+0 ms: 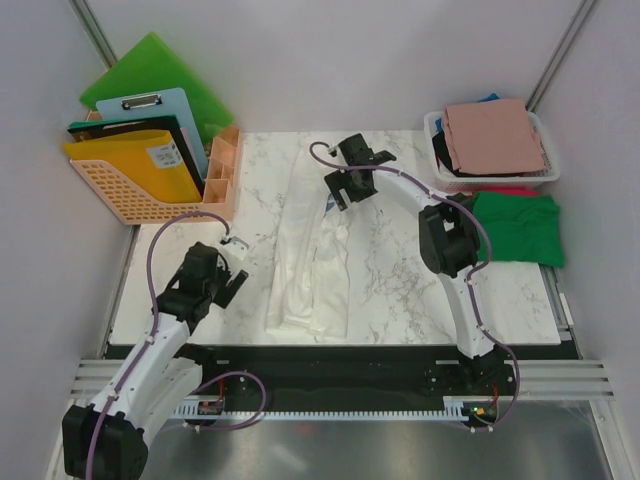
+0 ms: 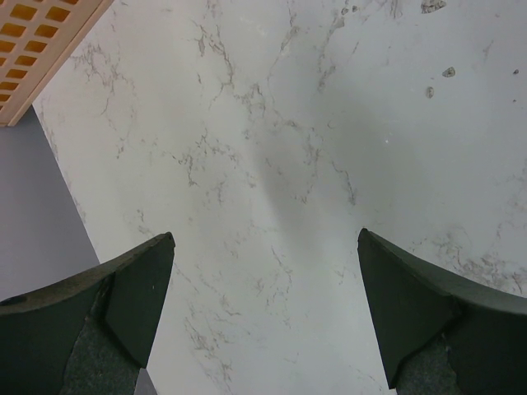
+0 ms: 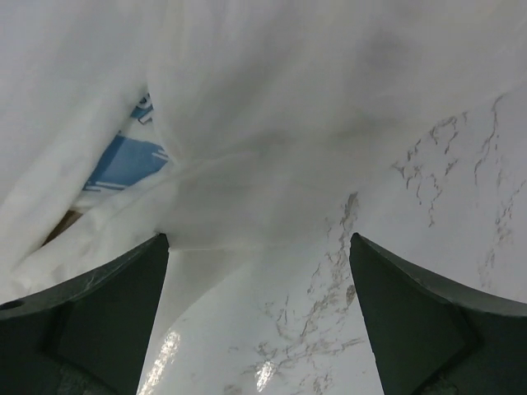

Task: Fold and stack the t-shirts
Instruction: Fold the tshirt

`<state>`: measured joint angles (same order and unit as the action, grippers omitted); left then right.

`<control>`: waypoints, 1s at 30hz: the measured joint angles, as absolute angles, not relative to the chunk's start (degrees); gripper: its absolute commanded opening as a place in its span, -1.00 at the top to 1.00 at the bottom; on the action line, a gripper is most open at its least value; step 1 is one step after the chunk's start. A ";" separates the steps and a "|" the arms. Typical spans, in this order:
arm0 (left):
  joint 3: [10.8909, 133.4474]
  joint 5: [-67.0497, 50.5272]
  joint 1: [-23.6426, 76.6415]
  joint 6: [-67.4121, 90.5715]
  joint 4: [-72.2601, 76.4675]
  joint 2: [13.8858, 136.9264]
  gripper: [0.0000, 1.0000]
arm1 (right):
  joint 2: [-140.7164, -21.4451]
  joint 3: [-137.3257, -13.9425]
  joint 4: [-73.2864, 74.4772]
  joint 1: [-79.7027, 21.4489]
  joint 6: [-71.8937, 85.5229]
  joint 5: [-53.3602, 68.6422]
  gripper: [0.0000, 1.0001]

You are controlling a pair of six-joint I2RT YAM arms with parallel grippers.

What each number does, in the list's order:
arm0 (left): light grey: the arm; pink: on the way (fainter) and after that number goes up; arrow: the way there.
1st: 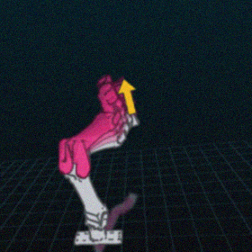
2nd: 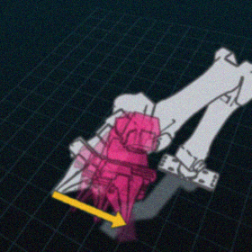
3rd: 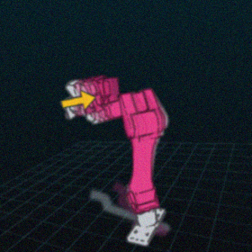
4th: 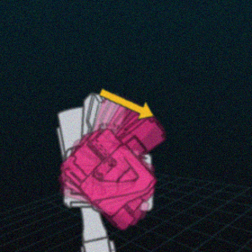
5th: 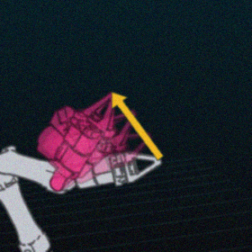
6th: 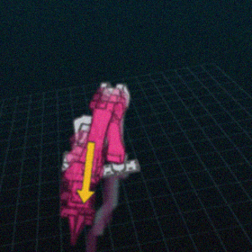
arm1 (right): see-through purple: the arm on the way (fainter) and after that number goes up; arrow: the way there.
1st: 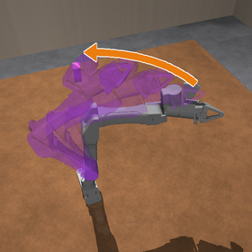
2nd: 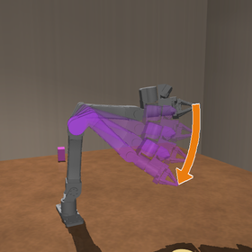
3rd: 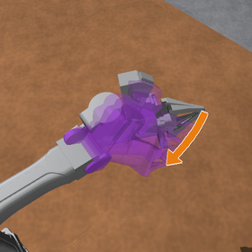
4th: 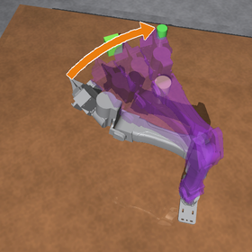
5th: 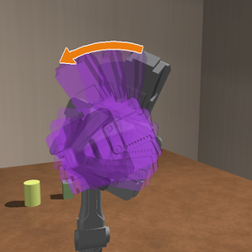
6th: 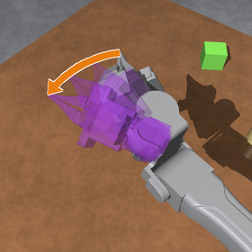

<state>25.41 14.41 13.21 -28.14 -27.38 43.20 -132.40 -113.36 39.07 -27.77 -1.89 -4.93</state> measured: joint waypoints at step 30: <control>25.41 13.17 13.21 -28.16 -27.59 43.88 -1.00 | -142.26 -125.75 35.97 -22.85 -1.50 -7.03 -0.96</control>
